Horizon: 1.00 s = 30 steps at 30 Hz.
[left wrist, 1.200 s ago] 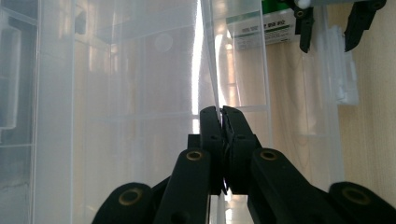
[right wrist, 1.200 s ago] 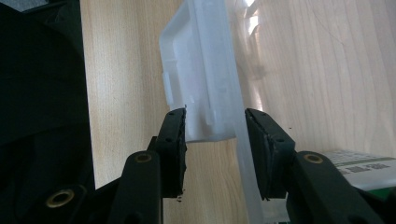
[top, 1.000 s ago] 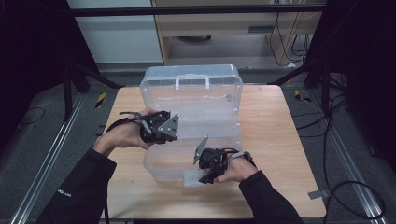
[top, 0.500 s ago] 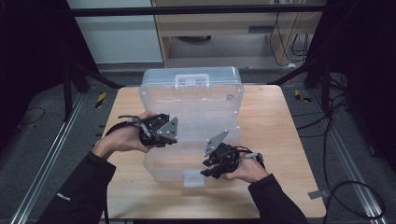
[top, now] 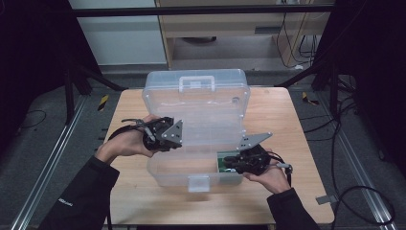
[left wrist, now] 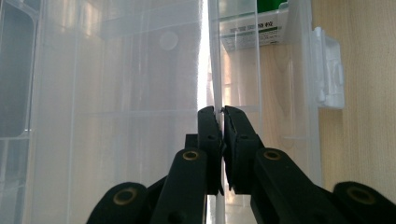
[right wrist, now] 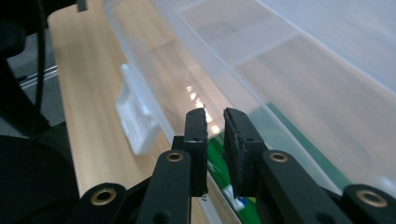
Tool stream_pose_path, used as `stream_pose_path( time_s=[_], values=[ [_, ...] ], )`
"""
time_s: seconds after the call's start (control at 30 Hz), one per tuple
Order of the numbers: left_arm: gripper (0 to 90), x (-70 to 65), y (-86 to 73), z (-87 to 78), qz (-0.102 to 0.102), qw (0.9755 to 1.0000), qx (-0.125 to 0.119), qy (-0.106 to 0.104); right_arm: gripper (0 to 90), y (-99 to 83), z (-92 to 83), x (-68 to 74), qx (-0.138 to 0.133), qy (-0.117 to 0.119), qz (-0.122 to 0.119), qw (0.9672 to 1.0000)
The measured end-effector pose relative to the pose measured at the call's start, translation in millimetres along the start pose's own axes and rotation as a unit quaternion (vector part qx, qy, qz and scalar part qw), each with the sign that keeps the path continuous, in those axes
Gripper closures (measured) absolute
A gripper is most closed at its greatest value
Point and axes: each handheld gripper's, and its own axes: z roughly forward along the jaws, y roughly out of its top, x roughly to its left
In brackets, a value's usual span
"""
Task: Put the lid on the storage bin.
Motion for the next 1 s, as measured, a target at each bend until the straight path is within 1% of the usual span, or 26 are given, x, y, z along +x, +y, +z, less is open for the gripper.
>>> stream_pose_path(
  time_s=[0.07, 0.13, 0.17, 0.2, 0.23, 0.33, 0.37, 0.5, 0.53, 0.57, 0.63, 0.67, 0.73, 0.8, 0.83, 0.93, 0.97, 1.0],
  values=[
    [85.3, -0.1, 0.0, 0.0, 0.0, 1.0, 0.0, 0.001, 84.1, -5.4, -1.9, -2.6, -0.003, -0.008, 0.002, 1.0],
    [85.2, -0.2, -0.3, 0.0, -0.001, 1.0, -0.001, 0.001, 86.8, -9.8, -5.0, -5.1, -0.012, -0.007, 0.01, 0.9999],
    [85.2, -0.3, -0.4, 0.0, -0.002, 1.0, -0.001, 0.002, 88.1, -11.7, -6.9, -5.7, -0.015, -0.013, 0.011, 0.9997],
    [85.1, -0.3, -0.4, 0.0, -0.002, 1.0, -0.001, 0.002, 88.1, -11.7, -6.9, -5.7, -0.015, -0.013, 0.011, 0.9997],
    [85.1, -0.7, -0.7, 0.0, -0.002, 1.0, -0.002, 0.003, 89.7, -14.9, -11.6, -7.2, -0.022, -0.016, 0.017, 0.9995],
    [85.1, -1.0, -0.9, 0.0, -0.004, 1.0, -0.003, 0.004, 89.9, -16.8, -15.3, -7.8, -0.028, -0.016, 0.02, 0.9993],
    [85.1, -1.2, -0.8, 0.1, -0.005, 1.0, -0.003, 0.004, 89.9, -18.2, -20.2, -7.7, -0.036, -0.017, 0.021, 0.999],
    [85.0, -2.3, -0.6, 0.4, -0.008, 0.9999, -0.003, 0.006, 90.0, -17.7, -31.1, -7.7, -0.056, -0.013, 0.025, 0.998],
    [85.0, -2.3, -0.6, 0.4, -0.008, 0.9999, -0.003, 0.006, 90.0, -17.7, -31.1, -7.7, -0.056, -0.013, 0.025, 0.998],
    [84.9, -2.6, -0.7, 0.5, -0.009, 0.9999, -0.003, 0.006, 90.0, -15.7, -38.4, -8.1, -0.071, -0.011, 0.028, 0.997],
    [84.9, -2.7, -0.9, 0.6, -0.01, 0.9999, -0.004, 0.006, 90.0, -14.9, -40.9, -8.3, -0.076, -0.013, 0.028, 0.9966],
    [84.9, -2.4, -0.8, 0.7, -0.009, 0.9999, -0.005, 0.006, 90.0, -12.6, -46.5, -9.2, -0.09, -0.015, 0.032, 0.9954],
    [84.8, -2.4, -0.7, 0.9, -0.01, 0.9999, -0.005, 0.005, 90.0, -10.1, -51.0, -11.2, -0.106, -0.019, 0.041, 0.9933],
    [84.8, -2.5, -0.5, 0.9, -0.01, 0.9999, -0.004, 0.005, 90.0, -7.1, -54.6, -14.3, -0.123, -0.03, 0.046, 0.9909],
    [84.9, -2.7, -0.5, 0.9, -0.01, 0.9999, -0.004, 0.005, 90.0, -5.6, -56.1, -15.9, -0.134, -0.036, 0.05, 0.9891],
    [84.8, -2.8, -0.9, 0.8, -0.011, 0.9999, -0.004, 0.005, 90.0, -1.3, -59.4, -21.3, -0.155, -0.049, 0.06, 0.9848],
    [84.7, -2.8, -0.9, 0.8, -0.011, 0.9999, -0.004, 0.005, 90.0, -1.3, -59.4, -21.3, -0.155, -0.049, 0.06, 0.9848],
    [84.6, -2.9, -0.9, 1.0, -0.012, 0.9999, -0.005, 0.005, 90.0, 2.5, -61.0, -25.7, -0.166, -0.058, 0.064, 0.9824]
  ],
)
